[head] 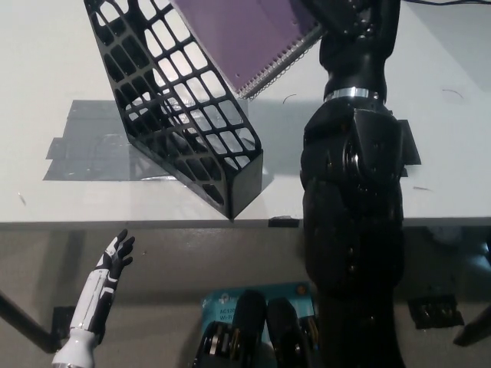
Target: A person hands a notebook to the robot and the robot grabs it with its right hand and places it in the magazine stand kept in the centre of the desk infront of it.
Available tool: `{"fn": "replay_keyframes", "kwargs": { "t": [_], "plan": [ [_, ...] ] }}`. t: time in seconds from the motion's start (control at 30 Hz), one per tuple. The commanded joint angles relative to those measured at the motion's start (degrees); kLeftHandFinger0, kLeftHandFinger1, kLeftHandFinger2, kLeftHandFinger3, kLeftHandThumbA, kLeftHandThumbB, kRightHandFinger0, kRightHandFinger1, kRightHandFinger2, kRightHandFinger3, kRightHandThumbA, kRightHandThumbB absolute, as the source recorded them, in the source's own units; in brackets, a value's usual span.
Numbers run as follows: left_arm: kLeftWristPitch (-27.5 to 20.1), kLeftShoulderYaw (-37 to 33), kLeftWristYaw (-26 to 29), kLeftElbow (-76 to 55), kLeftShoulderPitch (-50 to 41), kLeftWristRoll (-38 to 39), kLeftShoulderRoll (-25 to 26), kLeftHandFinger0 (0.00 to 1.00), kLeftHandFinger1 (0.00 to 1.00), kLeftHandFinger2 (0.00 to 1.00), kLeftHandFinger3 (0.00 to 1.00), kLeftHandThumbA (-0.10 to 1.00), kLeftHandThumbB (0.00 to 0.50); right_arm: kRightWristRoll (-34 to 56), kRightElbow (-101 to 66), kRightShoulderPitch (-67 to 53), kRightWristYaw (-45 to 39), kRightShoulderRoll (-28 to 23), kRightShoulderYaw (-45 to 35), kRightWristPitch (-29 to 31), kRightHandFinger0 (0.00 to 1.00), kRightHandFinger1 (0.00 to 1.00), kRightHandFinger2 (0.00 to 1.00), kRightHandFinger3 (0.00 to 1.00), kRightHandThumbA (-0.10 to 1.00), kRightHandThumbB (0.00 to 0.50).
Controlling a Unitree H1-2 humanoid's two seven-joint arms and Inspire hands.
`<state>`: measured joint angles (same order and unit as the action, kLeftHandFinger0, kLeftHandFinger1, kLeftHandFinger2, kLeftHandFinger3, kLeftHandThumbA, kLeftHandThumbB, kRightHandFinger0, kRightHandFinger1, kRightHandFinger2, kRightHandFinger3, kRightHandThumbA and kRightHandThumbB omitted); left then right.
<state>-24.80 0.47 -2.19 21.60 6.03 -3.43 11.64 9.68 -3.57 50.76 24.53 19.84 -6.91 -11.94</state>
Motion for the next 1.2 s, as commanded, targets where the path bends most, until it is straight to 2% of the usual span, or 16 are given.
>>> {"fn": "replay_keyframes", "kwargs": {
  "t": [0.0,0.17,0.23,0.43,0.53,0.77,0.83,0.9,0.97,1.03,1.1,1.17],
  "plan": [
    [-2.13,-0.06,-0.33,-1.10,1.08,0.00,0.84,0.98,1.00,1.00,1.00,1.00,0.500,0.50,0.03,2.19,-0.97,1.93,2.81,4.98,0.00,0.00,0.00,0.00,1.00,0.005],
    [-2.13,-0.11,-0.35,-0.95,1.28,0.07,0.93,0.99,1.00,1.00,1.00,1.00,0.500,-1.19,2.22,2.09,-0.89,1.93,3.84,6.54,0.00,0.00,0.00,0.00,1.00,0.000],
    [-2.13,-0.10,-0.38,-1.00,1.35,0.18,0.93,0.99,1.00,1.00,1.00,1.00,0.500,-0.61,3.18,2.19,-0.73,1.93,3.90,6.70,0.00,0.00,0.00,0.00,1.00,0.013],
    [-2.13,-0.09,-0.52,-0.96,1.59,0.12,1.02,1.00,1.00,1.00,1.00,1.00,0.500,-2.11,5.55,2.34,-0.52,1.93,4.11,8.07,0.00,0.00,0.00,0.00,1.00,0.001],
    [-2.13,-0.14,-0.72,-1.11,1.63,0.52,1.09,1.00,1.00,1.00,1.00,1.00,0.500,-2.40,7.30,2.13,-0.70,1.93,4.34,9.49,0.00,0.00,0.00,0.00,1.00,0.022],
    [-2.13,-0.08,-0.70,-0.98,1.91,0.34,1.16,1.00,1.00,1.00,1.00,1.00,0.500,-1.47,10.89,2.02,-2.37,1.88,3.56,13.35,0.00,0.00,0.00,0.00,1.00,0.012],
    [-2.13,-0.11,-0.73,-0.91,1.95,0.41,1.18,1.00,1.00,1.00,1.00,1.00,0.500,-1.52,11.39,1.94,-2.32,1.80,3.36,13.72,0.00,0.00,0.00,0.00,1.00,0.035],
    [-2.13,-0.08,-0.68,-0.89,1.97,0.43,1.13,1.00,1.00,1.00,1.00,1.00,0.500,-1.50,11.55,1.90,-2.27,1.78,3.32,13.80,0.00,0.00,0.00,0.00,1.00,0.036],
    [-2.13,-0.01,-0.71,-0.96,2.13,0.46,1.17,1.00,1.00,1.00,1.00,1.00,0.500,-1.48,11.51,1.95,-1.26,1.87,3.85,12.15,0.00,0.00,0.00,0.00,1.00,0.073],
    [-2.13,-0.03,-0.62,-1.01,2.14,0.37,1.19,1.00,1.00,1.00,1.00,1.00,0.500,-1.22,11.43,1.81,-0.25,1.93,4.45,10.66,0.00,0.00,0.00,0.00,1.00,0.075],
    [-2.13,-0.08,-0.63,-1.06,2.17,0.34,1.23,1.00,1.00,1.00,1.00,1.00,0.494,-1.60,12.00,1.66,-0.20,1.93,5.06,11.49,0.00,0.00,0.00,0.00,1.00,0.030],
    [-2.13,-0.10,-0.71,-1.02,2.25,0.40,1.25,1.00,1.00,1.00,1.00,1.00,0.488,-1.41,13.30,1.34,-0.12,1.93,6.18,12.96,0.00,0.00,0.00,0.00,1.00,0.024]
  ]
}}
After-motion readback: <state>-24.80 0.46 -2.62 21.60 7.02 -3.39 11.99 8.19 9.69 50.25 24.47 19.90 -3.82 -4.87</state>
